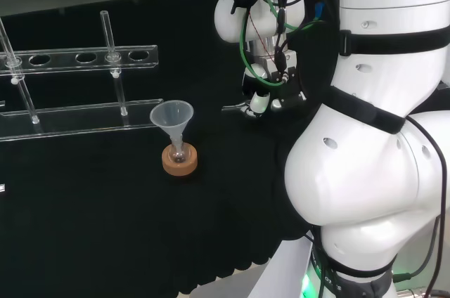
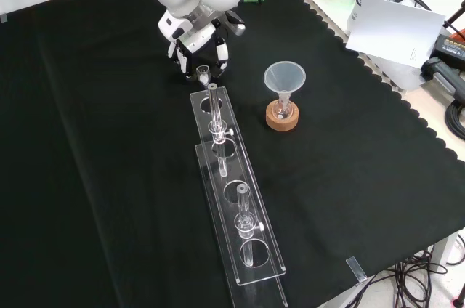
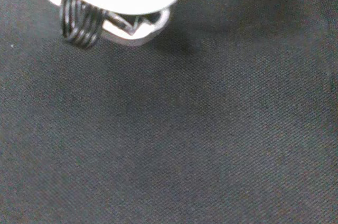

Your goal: Pick up the weighing funnel.

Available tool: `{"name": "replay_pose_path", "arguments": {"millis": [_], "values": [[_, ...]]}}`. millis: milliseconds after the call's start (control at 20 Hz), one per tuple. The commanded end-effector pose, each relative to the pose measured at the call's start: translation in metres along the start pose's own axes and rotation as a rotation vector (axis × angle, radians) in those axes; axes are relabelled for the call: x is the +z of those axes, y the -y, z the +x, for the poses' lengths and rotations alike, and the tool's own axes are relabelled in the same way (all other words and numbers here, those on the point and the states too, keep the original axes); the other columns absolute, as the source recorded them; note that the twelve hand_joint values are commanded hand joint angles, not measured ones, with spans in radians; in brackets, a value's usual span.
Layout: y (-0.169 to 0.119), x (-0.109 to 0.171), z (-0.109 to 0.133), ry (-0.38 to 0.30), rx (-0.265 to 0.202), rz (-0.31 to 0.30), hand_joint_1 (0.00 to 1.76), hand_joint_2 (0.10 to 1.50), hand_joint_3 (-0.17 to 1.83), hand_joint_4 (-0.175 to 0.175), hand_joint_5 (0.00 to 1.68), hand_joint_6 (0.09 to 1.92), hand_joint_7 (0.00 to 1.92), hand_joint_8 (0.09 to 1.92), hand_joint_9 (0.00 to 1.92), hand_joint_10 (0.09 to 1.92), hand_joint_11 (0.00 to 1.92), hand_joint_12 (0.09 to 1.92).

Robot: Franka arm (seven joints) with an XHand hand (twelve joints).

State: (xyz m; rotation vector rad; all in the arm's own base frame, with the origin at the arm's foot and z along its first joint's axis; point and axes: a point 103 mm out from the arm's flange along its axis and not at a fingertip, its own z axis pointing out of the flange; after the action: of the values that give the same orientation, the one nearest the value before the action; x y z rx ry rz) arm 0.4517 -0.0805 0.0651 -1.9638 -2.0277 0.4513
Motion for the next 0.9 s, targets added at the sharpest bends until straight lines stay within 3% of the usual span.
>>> {"name": "replay_pose_path", "arguments": {"millis": [50, 600, 900], "values": [[-0.0001, 0.0009, 0.0039, -0.019, 0.019, -0.003, 1.08, 0.45, 0.76, -0.018, 0.92, 0.59, 1.12, 0.36, 1.14, 0.27, 0.59, 1.2], [0.0008, 0.0045, 0.007, -0.026, 0.069, -0.045, 1.07, 0.45, 0.74, -0.029, 0.96, 0.58, 1.16, 0.35, 1.19, 0.25, 0.63, 1.19], [0.0013, 0.0028, 0.0072, -0.049, 0.082, -0.067, 1.08, 0.45, 0.72, -0.052, 1.12, 0.51, 1.31, 0.29, 1.31, 0.18, 0.72, 1.14]]}}
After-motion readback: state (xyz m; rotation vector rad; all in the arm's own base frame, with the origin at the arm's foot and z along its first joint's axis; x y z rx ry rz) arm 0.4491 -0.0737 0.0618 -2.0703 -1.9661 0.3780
